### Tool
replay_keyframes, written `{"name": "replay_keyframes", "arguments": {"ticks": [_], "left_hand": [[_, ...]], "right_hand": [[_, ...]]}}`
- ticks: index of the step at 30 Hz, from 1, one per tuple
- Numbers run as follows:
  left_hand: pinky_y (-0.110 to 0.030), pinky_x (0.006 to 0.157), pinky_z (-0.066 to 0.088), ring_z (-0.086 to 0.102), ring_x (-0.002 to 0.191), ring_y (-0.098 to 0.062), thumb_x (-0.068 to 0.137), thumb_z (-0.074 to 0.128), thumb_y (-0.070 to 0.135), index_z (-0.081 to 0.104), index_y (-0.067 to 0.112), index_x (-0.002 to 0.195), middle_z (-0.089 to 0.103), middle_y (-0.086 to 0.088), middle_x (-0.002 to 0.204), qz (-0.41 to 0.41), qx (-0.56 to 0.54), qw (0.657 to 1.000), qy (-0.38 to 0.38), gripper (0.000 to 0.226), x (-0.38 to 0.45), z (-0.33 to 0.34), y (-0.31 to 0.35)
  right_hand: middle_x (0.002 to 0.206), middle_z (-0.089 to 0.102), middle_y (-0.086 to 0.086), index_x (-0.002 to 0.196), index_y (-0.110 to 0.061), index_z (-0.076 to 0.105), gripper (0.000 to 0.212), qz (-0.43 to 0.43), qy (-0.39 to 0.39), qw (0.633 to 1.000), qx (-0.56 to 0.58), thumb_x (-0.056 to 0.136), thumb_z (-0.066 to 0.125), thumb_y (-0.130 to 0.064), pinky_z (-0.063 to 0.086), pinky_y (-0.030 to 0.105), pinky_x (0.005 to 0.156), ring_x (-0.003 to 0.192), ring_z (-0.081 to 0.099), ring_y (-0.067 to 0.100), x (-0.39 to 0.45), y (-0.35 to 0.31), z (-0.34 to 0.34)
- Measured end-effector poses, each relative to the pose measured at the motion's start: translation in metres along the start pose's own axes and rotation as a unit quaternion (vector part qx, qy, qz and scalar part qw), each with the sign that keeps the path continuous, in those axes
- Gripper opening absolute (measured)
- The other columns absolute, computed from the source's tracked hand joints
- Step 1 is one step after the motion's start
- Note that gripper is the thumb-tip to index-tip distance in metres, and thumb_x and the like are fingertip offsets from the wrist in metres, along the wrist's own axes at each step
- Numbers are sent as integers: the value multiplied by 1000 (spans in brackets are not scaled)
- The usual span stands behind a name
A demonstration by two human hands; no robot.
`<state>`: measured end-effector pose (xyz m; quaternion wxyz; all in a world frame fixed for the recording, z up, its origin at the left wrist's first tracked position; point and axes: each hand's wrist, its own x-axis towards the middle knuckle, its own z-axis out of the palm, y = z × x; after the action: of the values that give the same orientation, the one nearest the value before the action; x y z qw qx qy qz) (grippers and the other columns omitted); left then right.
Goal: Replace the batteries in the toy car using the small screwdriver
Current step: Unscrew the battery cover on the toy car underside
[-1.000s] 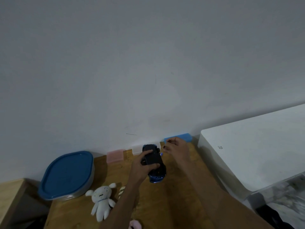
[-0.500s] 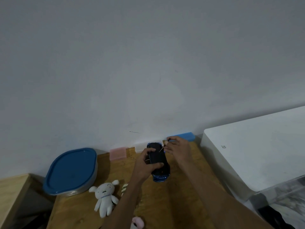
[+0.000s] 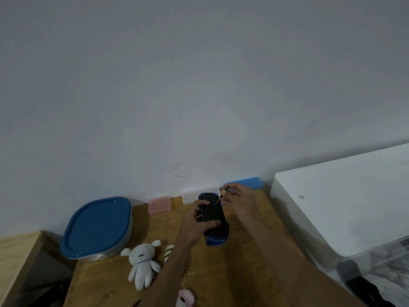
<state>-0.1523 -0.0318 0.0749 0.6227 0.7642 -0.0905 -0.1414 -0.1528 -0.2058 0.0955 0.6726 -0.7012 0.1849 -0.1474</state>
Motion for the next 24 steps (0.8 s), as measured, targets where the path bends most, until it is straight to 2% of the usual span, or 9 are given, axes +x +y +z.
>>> {"name": "replay_keyframes", "arguments": {"ticks": [7, 12, 17, 24], "left_hand": [[-25, 68, 60, 65, 102, -17, 70, 90, 12, 58, 33, 113, 65, 0, 119, -12, -17, 1000, 0, 57, -2, 0, 0], [-39, 74, 64, 66, 103, -21, 69, 91, 14, 59, 35, 112, 64, 3, 119, -23, -23, 999, 8, 58, 0, 0, 1], [-38, 71, 64, 66, 102, -22, 71, 89, 14, 58, 34, 113, 63, 4, 119, -29, -21, 999, 2, 56, -1, 1, 3], [-39, 76, 64, 64, 105, -19, 72, 89, 13, 58, 34, 113, 62, 6, 118, -25, -16, 1000, 2, 56, 0, 4, 4]], "right_hand": [[87, 76, 12, 101, -8, 72, 14, 6, 5, 1000, -3, 88, 75, -8, 64, 45, 76, 76, 76, 24, 1, 2, 0], [86, 76, 9, 101, -9, 72, 13, -1, 3, 1000, -14, 88, 75, -9, 64, 43, 75, 76, 76, 22, 3, 2, 1], [87, 75, 11, 95, -17, 71, 11, -35, 0, 998, -44, 89, 74, -9, 64, 35, 71, 74, 76, 20, 0, 0, 2], [92, 71, 3, 105, -16, 70, 15, -87, -26, 990, -106, 91, 72, -10, 63, 29, 72, 86, 73, 18, 2, 1, 2]]}}
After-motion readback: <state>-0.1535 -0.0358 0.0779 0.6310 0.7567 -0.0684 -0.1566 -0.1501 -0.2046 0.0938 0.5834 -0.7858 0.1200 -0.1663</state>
